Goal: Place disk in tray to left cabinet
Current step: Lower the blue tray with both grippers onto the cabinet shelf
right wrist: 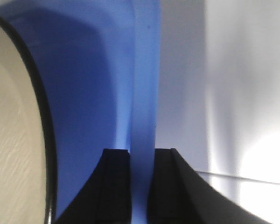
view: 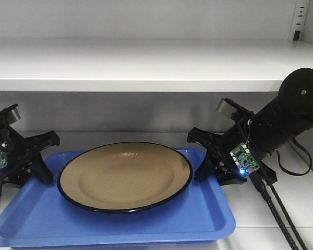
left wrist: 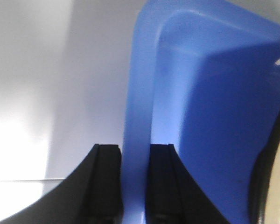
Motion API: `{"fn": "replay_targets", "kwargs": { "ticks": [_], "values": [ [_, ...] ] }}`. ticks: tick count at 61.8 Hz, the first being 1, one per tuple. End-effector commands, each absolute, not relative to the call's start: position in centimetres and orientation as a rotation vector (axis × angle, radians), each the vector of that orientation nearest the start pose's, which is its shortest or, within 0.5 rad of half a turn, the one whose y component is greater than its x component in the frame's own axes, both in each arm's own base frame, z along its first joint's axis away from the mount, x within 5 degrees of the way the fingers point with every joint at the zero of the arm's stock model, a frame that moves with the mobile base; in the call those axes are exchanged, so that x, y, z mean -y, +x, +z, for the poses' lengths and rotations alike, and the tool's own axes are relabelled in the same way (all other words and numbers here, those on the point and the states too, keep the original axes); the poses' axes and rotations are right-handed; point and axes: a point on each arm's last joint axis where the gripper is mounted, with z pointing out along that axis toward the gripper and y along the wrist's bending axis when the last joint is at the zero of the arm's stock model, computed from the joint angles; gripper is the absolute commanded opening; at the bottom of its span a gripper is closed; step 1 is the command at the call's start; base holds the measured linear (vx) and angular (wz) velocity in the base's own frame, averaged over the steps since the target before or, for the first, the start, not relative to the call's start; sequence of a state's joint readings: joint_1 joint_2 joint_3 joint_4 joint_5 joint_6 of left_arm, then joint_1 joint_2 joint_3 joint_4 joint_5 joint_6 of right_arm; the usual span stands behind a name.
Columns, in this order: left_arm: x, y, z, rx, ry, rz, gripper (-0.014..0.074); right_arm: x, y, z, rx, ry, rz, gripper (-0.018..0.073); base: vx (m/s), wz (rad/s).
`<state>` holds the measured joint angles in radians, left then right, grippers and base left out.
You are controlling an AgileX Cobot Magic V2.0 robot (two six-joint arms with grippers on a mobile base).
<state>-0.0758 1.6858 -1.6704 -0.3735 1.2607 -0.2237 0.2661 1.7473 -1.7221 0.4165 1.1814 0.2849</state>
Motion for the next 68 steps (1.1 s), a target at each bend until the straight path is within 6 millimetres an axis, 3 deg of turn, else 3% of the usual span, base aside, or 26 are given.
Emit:
{"fn": "replay_targets", "kwargs": {
  "ticks": [1,14,27,46,68],
  "values": [
    [6.5,34.3,39.1,-2.59,-0.262,-0.652,0.0,-13.4,34.5,38.6,-2.569,0.107,0.77,-0.0001,0.0,0.0],
    [7.2,34.7,39.3,-2.537,-0.249,-0.638,0.0,-14.8,34.5,35.6,-2.549,0.127,0.761,-0.0001,0.0,0.0],
    [7.0,34.9,38.9,-2.522,-0.272,-0.579,0.0,-14.7,34.9,35.3,-2.517,0.114,0.733,-0.0001,0.0,0.0],
    [6.9,35.3,34.1,-2.566,-0.346,-0.569,0.0,-14.3,35.7,34.4,-2.508,0.082,0.623,-0.0001,0.0,0.0],
    [6.7,37.0,34.4,-2.375,-0.326,-0.553,0.0,-14.5,38.1,32.6,-2.421,0.088,0.571,-0.0001,0.0,0.0]
  ]
}}
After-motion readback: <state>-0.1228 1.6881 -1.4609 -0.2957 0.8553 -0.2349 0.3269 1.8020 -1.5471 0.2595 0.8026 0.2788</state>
